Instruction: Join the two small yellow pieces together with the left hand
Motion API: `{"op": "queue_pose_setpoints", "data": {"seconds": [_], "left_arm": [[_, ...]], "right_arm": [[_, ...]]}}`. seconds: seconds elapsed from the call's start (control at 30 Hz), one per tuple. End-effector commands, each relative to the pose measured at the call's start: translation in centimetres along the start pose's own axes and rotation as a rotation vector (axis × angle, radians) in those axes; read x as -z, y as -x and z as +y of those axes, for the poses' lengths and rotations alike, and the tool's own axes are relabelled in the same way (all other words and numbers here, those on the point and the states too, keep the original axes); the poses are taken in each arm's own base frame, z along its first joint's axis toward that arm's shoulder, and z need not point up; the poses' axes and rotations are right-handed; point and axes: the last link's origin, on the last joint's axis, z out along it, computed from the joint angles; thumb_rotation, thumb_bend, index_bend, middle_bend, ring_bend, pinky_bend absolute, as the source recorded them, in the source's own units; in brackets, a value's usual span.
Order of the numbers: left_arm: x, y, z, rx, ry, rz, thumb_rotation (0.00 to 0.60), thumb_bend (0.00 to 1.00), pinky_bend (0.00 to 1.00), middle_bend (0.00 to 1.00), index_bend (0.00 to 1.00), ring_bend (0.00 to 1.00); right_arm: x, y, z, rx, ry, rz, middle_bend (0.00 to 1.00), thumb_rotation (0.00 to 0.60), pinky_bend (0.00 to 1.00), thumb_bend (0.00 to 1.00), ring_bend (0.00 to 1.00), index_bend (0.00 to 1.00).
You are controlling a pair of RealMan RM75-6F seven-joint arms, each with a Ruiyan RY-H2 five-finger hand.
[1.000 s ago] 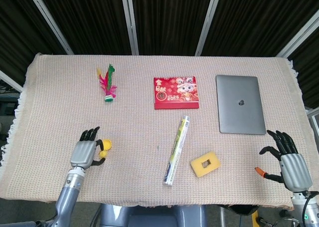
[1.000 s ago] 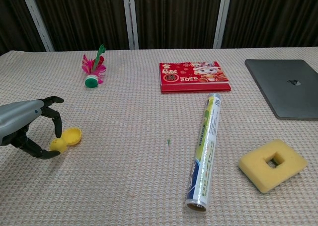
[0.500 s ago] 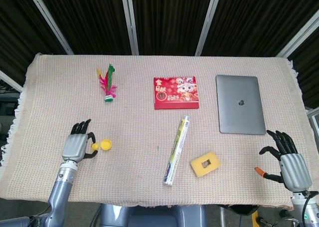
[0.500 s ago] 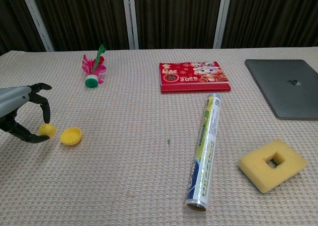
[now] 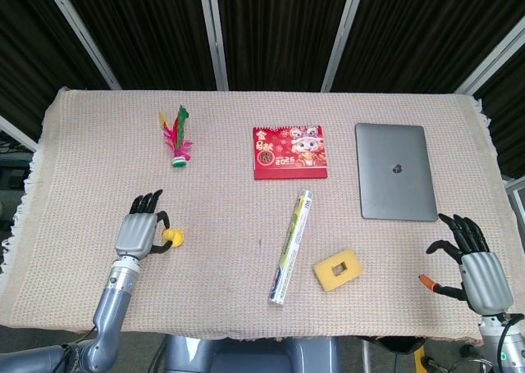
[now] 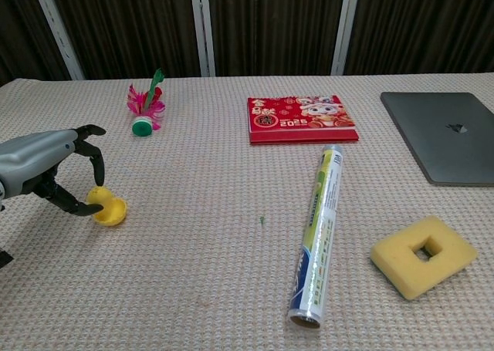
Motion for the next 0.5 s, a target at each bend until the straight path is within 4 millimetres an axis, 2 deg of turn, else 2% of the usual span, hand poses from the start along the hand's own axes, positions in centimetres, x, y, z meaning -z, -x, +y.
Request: {"op": "queue_pose_setpoints", "data": {"seconds": [0.03, 0.5], "left_arm": [[0.1, 0.16, 0.25, -0.003, 0.004, -0.004, 0.6, 0.32, 0.0, 0.0, 0.54, 0.0], [0.39, 1.07, 0.01, -0.029, -0.014, -0.032, 0.6, 0.32, 0.0, 0.0, 0.54, 0.0]], "right_arm": [[0.0, -0.01, 0.01, -0.001, 0.0, 0.0, 0.07, 0.6, 0.0, 0.0, 0.0, 0.48], [0.0, 0.02, -0.01, -0.002, -0.001, 0.002, 0.07, 0.6, 0.0, 0.0, 0.0, 0.48]]}}
